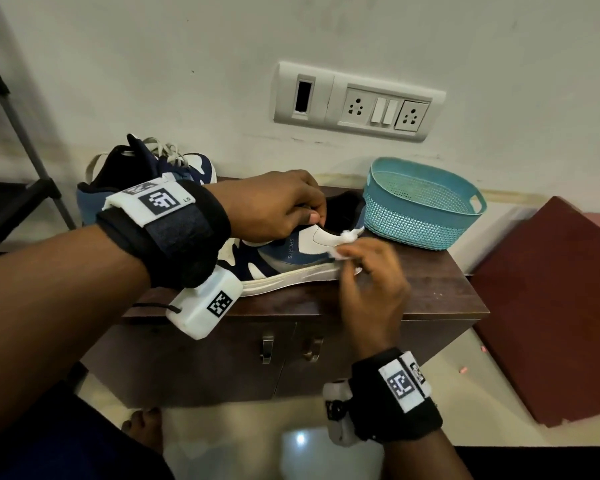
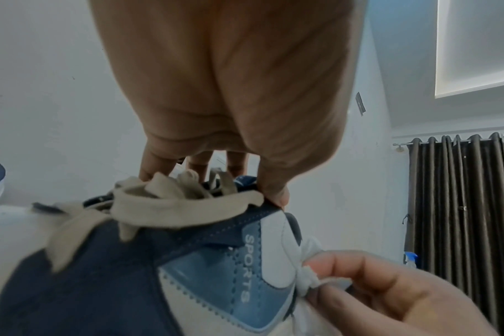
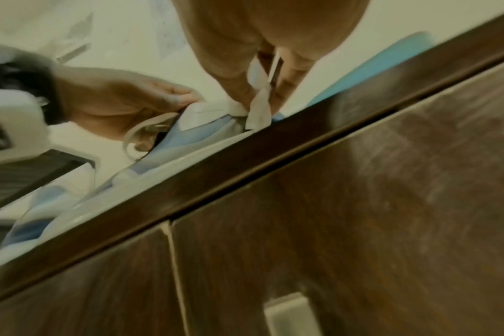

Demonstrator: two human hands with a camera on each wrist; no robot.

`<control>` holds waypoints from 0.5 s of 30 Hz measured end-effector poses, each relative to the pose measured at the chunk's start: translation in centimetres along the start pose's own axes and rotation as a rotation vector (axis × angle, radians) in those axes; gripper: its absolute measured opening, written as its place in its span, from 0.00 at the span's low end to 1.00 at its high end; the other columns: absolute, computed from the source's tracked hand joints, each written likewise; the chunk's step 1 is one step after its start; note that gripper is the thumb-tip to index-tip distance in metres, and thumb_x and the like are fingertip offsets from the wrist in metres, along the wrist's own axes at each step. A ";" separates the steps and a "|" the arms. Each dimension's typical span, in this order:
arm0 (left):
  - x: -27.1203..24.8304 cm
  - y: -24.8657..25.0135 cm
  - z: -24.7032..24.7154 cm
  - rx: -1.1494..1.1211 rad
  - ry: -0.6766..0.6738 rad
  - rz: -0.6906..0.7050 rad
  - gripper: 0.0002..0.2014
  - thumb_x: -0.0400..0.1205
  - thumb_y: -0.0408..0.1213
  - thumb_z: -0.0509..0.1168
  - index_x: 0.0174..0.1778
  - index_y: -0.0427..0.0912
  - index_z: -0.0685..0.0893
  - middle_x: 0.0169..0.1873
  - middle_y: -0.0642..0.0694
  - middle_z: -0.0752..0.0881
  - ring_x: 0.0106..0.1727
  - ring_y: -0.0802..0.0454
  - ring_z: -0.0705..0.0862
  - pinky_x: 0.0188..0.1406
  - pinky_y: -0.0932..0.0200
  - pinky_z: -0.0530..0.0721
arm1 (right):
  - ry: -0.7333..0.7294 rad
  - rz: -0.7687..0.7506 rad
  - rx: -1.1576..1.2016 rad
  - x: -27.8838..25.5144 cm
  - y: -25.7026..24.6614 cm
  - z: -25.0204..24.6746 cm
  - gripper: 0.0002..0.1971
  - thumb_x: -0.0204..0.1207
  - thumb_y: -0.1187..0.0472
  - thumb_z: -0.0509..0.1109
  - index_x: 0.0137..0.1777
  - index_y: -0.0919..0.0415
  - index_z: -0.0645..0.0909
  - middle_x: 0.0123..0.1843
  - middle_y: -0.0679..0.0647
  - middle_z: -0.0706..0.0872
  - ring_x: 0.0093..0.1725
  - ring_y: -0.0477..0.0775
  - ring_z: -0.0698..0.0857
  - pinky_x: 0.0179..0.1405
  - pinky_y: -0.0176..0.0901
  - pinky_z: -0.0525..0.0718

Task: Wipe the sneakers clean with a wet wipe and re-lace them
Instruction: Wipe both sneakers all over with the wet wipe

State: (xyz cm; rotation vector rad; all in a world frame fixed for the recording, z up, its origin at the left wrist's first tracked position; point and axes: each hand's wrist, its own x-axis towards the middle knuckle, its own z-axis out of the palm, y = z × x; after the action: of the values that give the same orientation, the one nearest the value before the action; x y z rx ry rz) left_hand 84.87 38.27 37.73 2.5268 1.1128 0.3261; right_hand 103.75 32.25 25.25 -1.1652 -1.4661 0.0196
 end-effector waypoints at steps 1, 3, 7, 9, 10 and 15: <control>0.0 0.0 0.0 -0.001 0.000 -0.004 0.10 0.89 0.39 0.61 0.58 0.52 0.87 0.65 0.52 0.77 0.63 0.50 0.80 0.70 0.51 0.76 | 0.069 0.120 0.028 0.6 1.0 -0.3 0.14 0.75 0.77 0.74 0.47 0.56 0.91 0.51 0.54 0.89 0.52 0.49 0.88 0.55 0.50 0.88; 0.0 0.1 0.1 -0.001 0.004 -0.008 0.10 0.89 0.39 0.61 0.57 0.52 0.87 0.65 0.52 0.77 0.62 0.50 0.81 0.69 0.50 0.76 | 0.167 0.370 0.096 1.4 1.9 -0.4 0.18 0.75 0.73 0.72 0.44 0.44 0.88 0.49 0.53 0.91 0.49 0.50 0.90 0.55 0.60 0.88; 0.0 0.0 0.1 -0.003 0.017 -0.012 0.09 0.89 0.40 0.61 0.56 0.53 0.86 0.66 0.52 0.77 0.63 0.51 0.80 0.68 0.56 0.74 | 0.044 0.301 0.124 -0.4 -1.2 0.7 0.15 0.75 0.75 0.72 0.46 0.52 0.90 0.50 0.47 0.88 0.50 0.44 0.89 0.53 0.41 0.87; 0.0 0.1 0.1 -0.002 0.012 -0.015 0.09 0.89 0.40 0.61 0.56 0.53 0.86 0.65 0.51 0.77 0.62 0.51 0.80 0.68 0.54 0.75 | -0.045 0.249 0.125 -1.1 -2.2 0.4 0.12 0.74 0.76 0.75 0.47 0.58 0.91 0.49 0.45 0.88 0.50 0.38 0.88 0.51 0.27 0.81; 0.0 0.2 0.0 0.002 0.009 -0.019 0.09 0.89 0.40 0.61 0.56 0.53 0.87 0.65 0.51 0.77 0.62 0.51 0.81 0.69 0.53 0.75 | -0.053 0.241 0.097 -0.8 -1.9 0.1 0.11 0.74 0.75 0.75 0.46 0.57 0.92 0.49 0.45 0.88 0.50 0.38 0.87 0.51 0.27 0.81; 0.2 0.2 0.0 0.013 0.012 -0.034 0.09 0.89 0.39 0.61 0.56 0.52 0.87 0.64 0.50 0.78 0.61 0.50 0.81 0.69 0.51 0.76 | 0.069 0.464 0.019 1.2 1.6 -0.4 0.13 0.75 0.66 0.77 0.41 0.44 0.88 0.46 0.47 0.91 0.46 0.46 0.89 0.55 0.56 0.88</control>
State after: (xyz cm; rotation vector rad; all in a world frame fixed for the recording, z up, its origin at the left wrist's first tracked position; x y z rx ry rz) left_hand 85.14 38.27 37.85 2.5172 1.1645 0.3272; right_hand 105.30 33.57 25.32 -1.4536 -1.1071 0.3085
